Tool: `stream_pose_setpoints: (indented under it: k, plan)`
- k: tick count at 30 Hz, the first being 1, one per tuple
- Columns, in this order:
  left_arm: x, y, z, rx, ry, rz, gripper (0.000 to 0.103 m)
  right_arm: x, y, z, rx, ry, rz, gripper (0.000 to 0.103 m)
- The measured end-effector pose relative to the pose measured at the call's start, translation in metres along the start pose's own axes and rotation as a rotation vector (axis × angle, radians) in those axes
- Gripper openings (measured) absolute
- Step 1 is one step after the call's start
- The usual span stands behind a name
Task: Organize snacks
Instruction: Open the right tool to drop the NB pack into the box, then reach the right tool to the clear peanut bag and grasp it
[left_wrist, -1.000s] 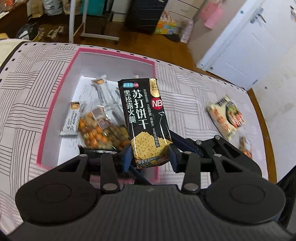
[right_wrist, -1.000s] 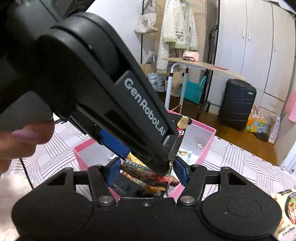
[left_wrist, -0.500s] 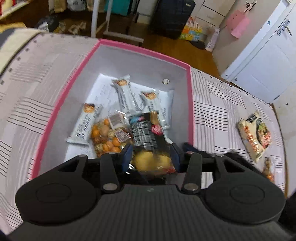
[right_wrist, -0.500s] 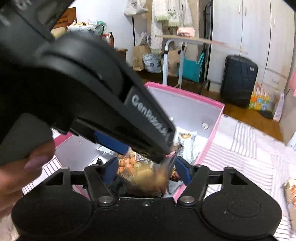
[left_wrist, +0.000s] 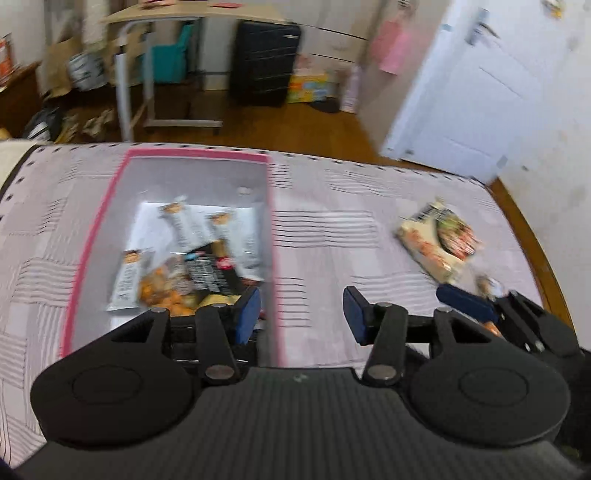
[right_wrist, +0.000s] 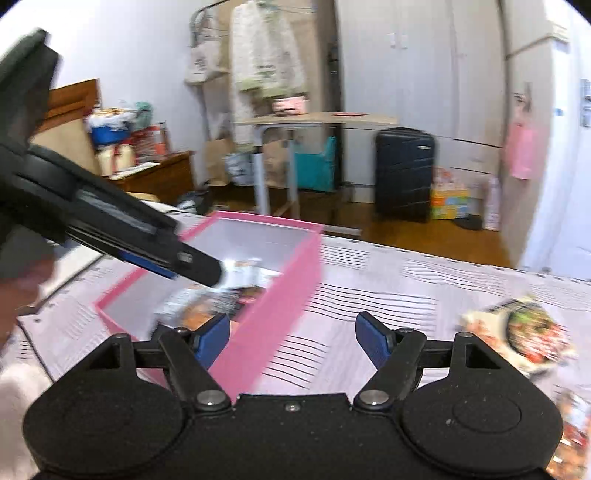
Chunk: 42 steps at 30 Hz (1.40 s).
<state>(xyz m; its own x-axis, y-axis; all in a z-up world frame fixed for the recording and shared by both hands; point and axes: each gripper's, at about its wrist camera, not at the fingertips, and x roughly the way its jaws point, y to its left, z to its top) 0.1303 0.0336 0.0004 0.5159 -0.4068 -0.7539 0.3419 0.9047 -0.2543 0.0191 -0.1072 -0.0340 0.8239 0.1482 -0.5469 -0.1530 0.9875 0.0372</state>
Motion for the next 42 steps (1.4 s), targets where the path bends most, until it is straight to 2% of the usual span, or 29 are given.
stream_pose_setpoints:
  k: [9, 13, 17, 21, 24, 29, 31, 33, 35, 38, 40, 42]
  plan:
    - [0.018, -0.080, -0.009, 0.126, 0.051, -0.091, 0.049, -0.047, -0.075, -0.034, 0.142, 0.002, -0.124, 0.079]
    - [0.043, -0.117, -0.015, 0.192, 0.069, -0.126, 0.049, -0.067, -0.112, -0.060, 0.187, 0.003, -0.166, 0.079]
    - [0.085, -0.149, -0.027, 0.192, 0.123, -0.161, 0.047, -0.082, -0.145, -0.090, 0.220, -0.037, -0.160, 0.079]
    - [0.121, -0.188, -0.037, 0.207, 0.108, -0.201, 0.047, -0.082, -0.177, -0.112, 0.300, -0.035, -0.203, 0.080]
    - [0.151, -0.214, -0.041, 0.199, 0.137, -0.251, 0.047, -0.076, -0.202, -0.131, 0.352, -0.006, -0.237, 0.081]
    - [0.191, -0.248, -0.049, 0.193, 0.182, -0.301, 0.046, -0.062, -0.223, -0.149, 0.343, 0.051, -0.328, 0.081]
    - [0.202, -0.254, -0.053, 0.177, 0.182, -0.336, 0.046, -0.058, -0.229, -0.155, 0.360, 0.053, -0.356, 0.088]
    - [0.211, -0.262, -0.056, 0.176, 0.186, -0.353, 0.046, -0.055, -0.237, -0.162, 0.412, 0.043, -0.336, 0.093]
    - [0.223, -0.269, -0.058, 0.172, 0.190, -0.356, 0.046, -0.053, -0.246, -0.166, 0.462, 0.032, -0.296, 0.093]
    - [0.242, -0.278, -0.061, 0.160, 0.240, -0.352, 0.045, -0.044, -0.258, -0.172, 0.535, 0.046, -0.268, 0.095]
    - [0.249, -0.276, -0.064, 0.113, 0.270, -0.388, 0.045, -0.038, -0.258, -0.173, 0.528, 0.043, -0.259, 0.103]
    - [0.252, -0.271, -0.066, 0.060, 0.277, -0.404, 0.045, -0.033, -0.254, -0.172, 0.495, 0.049, -0.266, 0.103]
